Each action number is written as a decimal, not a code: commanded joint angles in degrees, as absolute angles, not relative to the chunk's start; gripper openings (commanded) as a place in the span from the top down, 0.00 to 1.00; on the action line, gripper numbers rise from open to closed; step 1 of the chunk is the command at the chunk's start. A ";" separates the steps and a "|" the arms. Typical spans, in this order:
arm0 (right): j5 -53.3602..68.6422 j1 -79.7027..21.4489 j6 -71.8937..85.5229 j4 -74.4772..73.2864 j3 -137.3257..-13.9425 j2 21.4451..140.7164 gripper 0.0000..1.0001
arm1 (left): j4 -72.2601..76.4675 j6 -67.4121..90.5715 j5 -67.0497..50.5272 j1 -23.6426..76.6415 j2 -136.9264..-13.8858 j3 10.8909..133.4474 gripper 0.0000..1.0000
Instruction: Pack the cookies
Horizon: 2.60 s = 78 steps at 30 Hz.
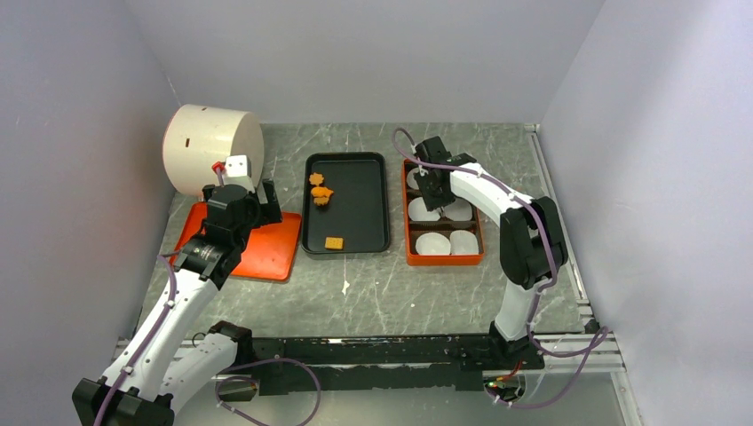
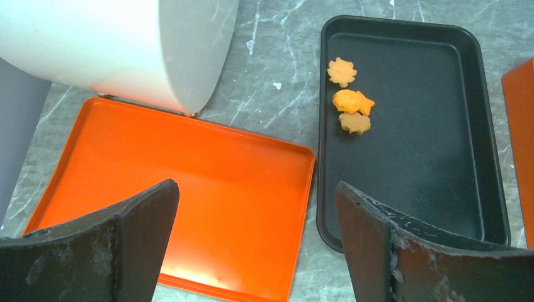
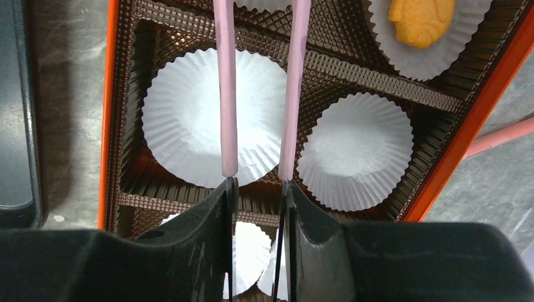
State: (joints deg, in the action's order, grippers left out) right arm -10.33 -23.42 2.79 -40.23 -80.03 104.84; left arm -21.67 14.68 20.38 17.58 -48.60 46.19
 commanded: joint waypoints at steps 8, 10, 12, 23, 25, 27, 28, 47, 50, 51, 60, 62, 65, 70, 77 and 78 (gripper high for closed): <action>-10.13 -22.94 2.90 -38.08 -81.27 106.04 0.77 | -18.98 14.59 19.17 17.31 -48.83 46.38 0.02; -10.12 -22.96 2.97 -38.06 -81.38 106.03 0.75 | -18.98 14.58 19.13 17.31 -48.82 46.33 0.02; -10.07 -22.94 2.99 -38.21 -81.39 105.85 0.73 | -19.01 14.51 19.08 17.31 -48.84 46.36 0.02; -9.45 -23.01 3.12 -38.40 -81.21 103.48 0.64 | -18.90 14.60 18.88 17.31 -48.85 46.40 0.02; -9.07 -22.94 3.17 -38.45 -81.30 103.32 0.63 | -18.90 14.64 18.94 17.31 -48.80 46.40 0.02; -8.73 -22.95 3.16 -38.50 -81.45 103.20 0.63 | -18.90 14.60 18.90 17.31 -48.82 46.41 0.02; -8.66 -22.98 3.23 -38.64 -81.54 103.11 0.63 | -18.90 14.64 18.85 17.31 -48.83 46.41 0.02; -4.58 -27.41 2.58 -40.59 -81.19 93.87 0.67 | -18.98 14.61 18.71 17.31 -49.00 46.40 0.02; -4.70 -30.90 2.32 -41.79 -81.39 93.28 0.67 | -18.93 14.51 18.59 17.31 -48.96 46.41 0.02; -4.62 -32.24 2.22 -42.16 -81.42 93.12 0.67 | -18.90 14.56 18.55 17.31 -49.00 46.41 0.02; -0.64 -40.58 0.82 -44.01 -81.22 94.88 0.68 | -18.90 14.54 18.25 17.31 -49.30 46.32 0.02; -0.26 -41.79 0.46 -44.19 -81.13 95.62 0.68 | -18.90 14.46 18.32 17.31 -49.28 46.32 0.02; 1.86 -43.57 -0.35 -44.34 -80.63 96.94 0.68 | -19.00 14.48 18.48 17.31 -49.30 46.41 0.02; 2.37 -45.89 -2.44 -45.43 -80.09 99.51 0.68 | -19.31 14.62 19.86 17.25 -48.88 46.49 0.02; 3.39 -48.52 -4.25 -45.86 -81.04 102.75 0.68 | -19.24 14.64 19.87 17.23 -48.82 46.48 0.02; 3.42 -48.70 -4.43 -45.93 -81.34 103.27 0.68 | -19.25 14.63 19.79 17.23 -48.81 46.47 0.02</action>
